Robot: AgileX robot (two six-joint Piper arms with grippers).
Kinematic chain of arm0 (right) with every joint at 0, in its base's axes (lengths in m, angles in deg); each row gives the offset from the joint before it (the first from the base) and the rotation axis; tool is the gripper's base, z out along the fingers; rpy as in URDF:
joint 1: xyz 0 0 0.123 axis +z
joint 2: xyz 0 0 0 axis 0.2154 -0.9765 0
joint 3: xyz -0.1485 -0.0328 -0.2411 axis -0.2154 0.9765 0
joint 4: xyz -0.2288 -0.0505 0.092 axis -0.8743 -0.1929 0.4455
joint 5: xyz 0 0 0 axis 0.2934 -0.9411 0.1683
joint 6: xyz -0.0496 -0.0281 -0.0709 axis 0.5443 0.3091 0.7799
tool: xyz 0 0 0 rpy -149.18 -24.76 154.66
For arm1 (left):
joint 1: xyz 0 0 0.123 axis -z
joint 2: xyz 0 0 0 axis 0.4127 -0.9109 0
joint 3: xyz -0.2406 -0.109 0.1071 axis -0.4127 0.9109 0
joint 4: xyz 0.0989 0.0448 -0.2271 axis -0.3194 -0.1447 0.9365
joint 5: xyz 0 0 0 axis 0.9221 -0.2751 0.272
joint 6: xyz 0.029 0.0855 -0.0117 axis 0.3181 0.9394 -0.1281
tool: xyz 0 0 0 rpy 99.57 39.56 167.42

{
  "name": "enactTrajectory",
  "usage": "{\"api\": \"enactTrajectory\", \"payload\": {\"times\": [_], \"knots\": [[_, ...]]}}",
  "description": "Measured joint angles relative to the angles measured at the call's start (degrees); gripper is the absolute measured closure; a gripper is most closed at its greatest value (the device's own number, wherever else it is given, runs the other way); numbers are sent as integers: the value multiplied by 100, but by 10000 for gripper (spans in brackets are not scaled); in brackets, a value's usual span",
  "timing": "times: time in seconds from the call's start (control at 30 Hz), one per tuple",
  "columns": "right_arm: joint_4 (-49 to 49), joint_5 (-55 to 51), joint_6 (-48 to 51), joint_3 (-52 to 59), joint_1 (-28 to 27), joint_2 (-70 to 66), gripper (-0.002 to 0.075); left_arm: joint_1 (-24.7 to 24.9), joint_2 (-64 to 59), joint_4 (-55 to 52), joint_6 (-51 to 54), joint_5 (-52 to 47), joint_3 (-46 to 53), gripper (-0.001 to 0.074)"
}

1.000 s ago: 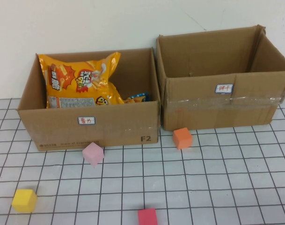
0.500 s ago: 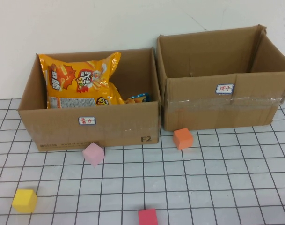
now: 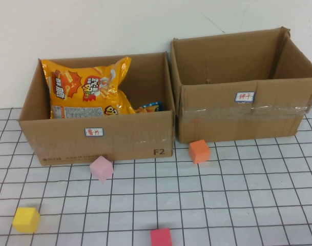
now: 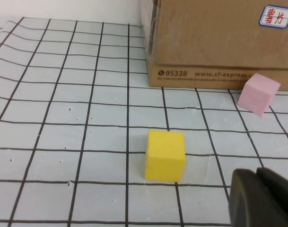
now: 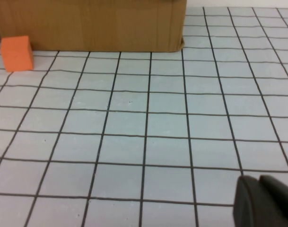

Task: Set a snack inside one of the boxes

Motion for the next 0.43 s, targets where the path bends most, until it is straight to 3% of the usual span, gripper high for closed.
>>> {"api": "enactTrajectory", "payload": {"times": [0.43], "knots": [[-15, -63, -153, -11, -265, 0, 725, 0, 0, 0, 0, 0, 0, 736]]}}
